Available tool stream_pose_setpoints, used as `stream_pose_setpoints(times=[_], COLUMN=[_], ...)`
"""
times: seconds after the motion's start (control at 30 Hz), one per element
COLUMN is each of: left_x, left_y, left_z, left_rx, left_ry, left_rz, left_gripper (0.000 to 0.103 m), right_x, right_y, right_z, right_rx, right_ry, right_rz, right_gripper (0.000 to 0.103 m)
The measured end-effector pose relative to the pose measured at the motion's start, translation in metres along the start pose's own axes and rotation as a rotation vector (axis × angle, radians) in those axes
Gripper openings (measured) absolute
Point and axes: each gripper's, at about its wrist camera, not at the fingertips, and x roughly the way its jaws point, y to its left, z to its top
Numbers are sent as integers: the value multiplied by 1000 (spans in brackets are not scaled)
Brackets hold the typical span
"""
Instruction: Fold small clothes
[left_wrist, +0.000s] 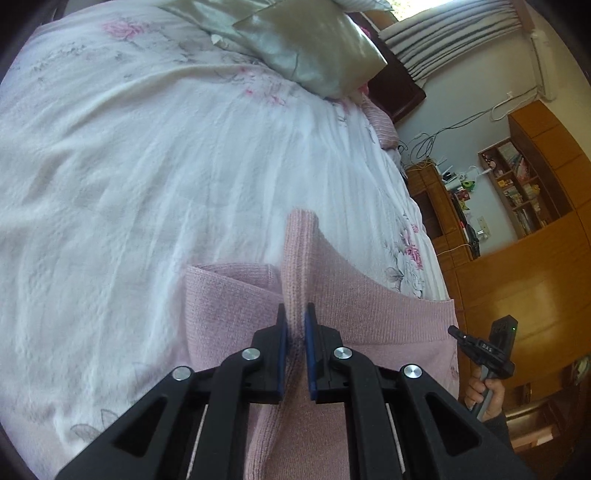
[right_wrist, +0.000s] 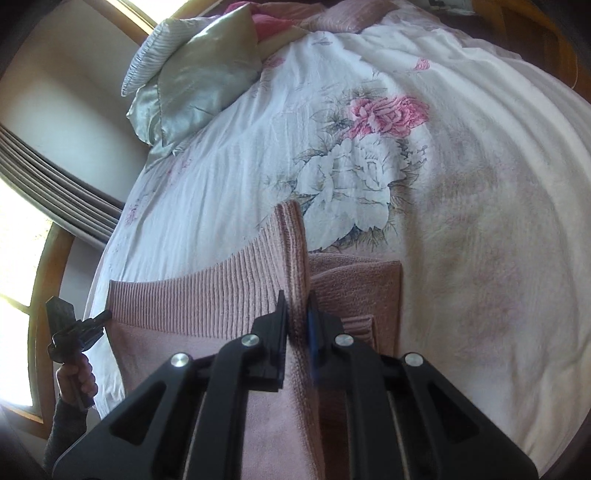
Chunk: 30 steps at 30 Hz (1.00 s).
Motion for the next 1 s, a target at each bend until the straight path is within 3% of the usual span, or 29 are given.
stream_pose_setpoints(times=[0.33, 0.47, 0.6, 0.67, 0.73, 0.8, 0.83, 0.9, 0.97, 1.0], left_x=[14, 15, 43, 55, 51, 30, 18, 4, 14, 25], left_y=[4, 10, 27, 38, 37, 11, -4, -28, -42, -43], left_z=[22, 21, 14, 10, 11, 13, 13, 13, 14, 15], left_rx=[2, -22, -32, -68, -89, 3, 54, 99, 130, 120], left_ry=[-14, -35, 40, 83, 69, -20, -69, -101, -56, -27], left_rz=[-21, -69, 72, 128, 157, 238, 213, 79, -47, -58], left_gripper=[8, 8, 9, 13, 16, 18, 21, 27, 31, 31], right_x=[11, 12, 43, 58, 53, 32, 22, 16, 28, 39], right_y=[-5, -10, -21, -25, -24, -21, -19, -14, -8, -9], right_z=[17, 20, 19, 16, 15, 16, 17, 20, 20, 19], right_rx=[12, 29, 33, 22, 9, 24, 29, 47, 68, 83], right_ry=[-29, -44, 27, 68, 42, -46, -79, -81, -37, -8], right_rz=[1, 24, -45, -84, -102, -75, -39, 79, 168, 193], right_gripper=[8, 8, 9, 17, 20, 24, 24, 24, 24, 24])
